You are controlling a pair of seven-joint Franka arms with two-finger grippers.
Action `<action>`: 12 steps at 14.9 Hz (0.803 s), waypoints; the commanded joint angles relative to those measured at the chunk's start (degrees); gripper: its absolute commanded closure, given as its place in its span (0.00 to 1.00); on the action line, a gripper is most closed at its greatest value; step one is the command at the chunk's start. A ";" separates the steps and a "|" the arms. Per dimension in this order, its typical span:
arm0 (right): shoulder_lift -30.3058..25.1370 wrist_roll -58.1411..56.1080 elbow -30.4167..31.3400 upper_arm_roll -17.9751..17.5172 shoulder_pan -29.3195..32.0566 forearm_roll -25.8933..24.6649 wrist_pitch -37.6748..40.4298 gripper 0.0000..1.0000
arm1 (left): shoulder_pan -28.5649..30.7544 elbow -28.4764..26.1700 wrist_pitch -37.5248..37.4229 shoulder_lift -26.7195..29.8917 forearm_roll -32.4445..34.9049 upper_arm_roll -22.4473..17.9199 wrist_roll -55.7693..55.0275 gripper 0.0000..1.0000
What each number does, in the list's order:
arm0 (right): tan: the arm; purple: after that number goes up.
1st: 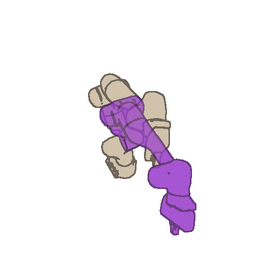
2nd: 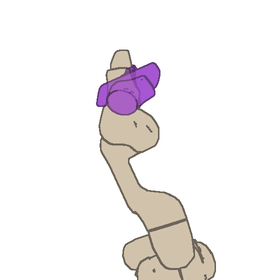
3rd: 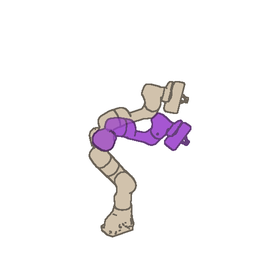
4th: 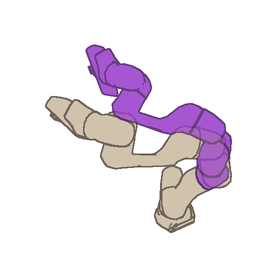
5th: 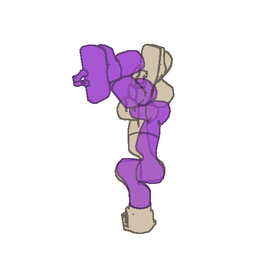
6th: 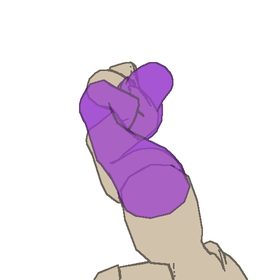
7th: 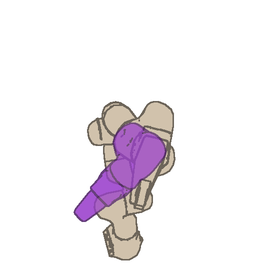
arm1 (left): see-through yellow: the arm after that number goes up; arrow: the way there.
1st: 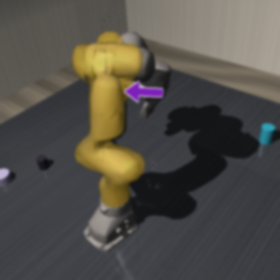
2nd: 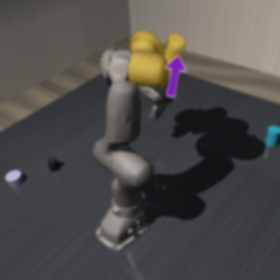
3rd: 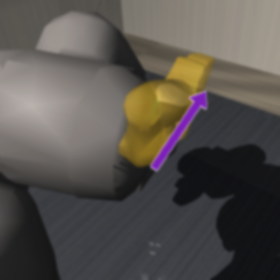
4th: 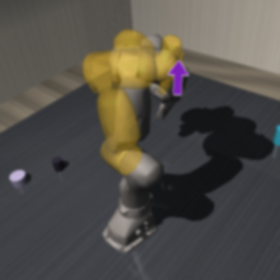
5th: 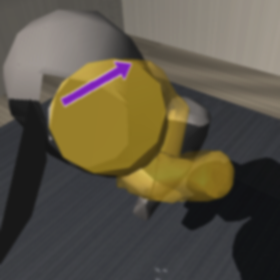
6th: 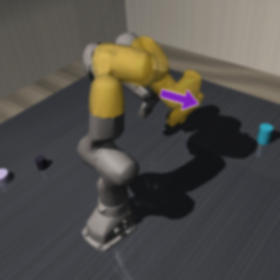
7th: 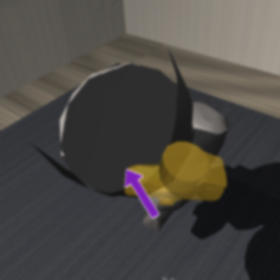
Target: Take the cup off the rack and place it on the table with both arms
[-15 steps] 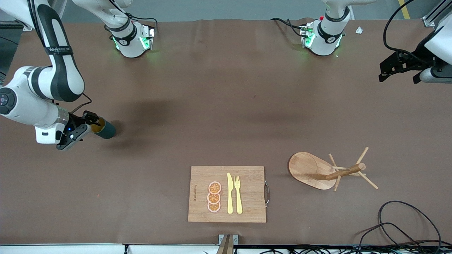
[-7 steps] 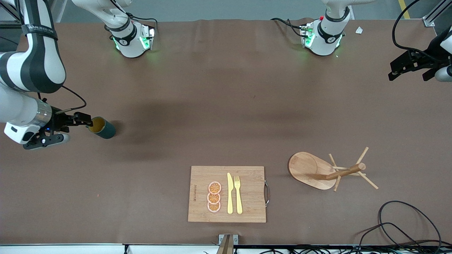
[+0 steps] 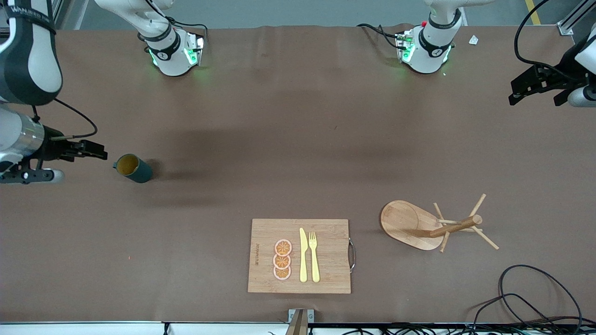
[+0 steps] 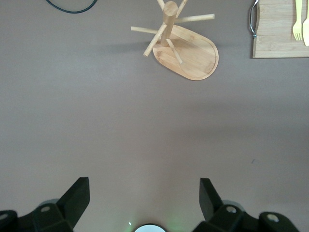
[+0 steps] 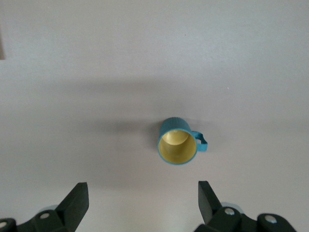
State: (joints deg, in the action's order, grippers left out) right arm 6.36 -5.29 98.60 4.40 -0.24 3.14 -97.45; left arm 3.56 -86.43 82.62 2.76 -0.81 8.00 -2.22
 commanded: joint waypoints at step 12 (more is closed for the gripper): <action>-5.58 5.73 -6.48 -0.88 -0.28 -2.44 10.61 0.00 | -0.05 1.53 -1.24 0.23 0.46 0.17 1.08 0.00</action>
State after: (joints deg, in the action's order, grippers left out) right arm 0.03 -0.24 93.63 3.59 -0.42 0.91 -87.58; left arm 3.28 -85.72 82.56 2.75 -0.81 8.01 -1.90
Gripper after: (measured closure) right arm 0.000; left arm 0.000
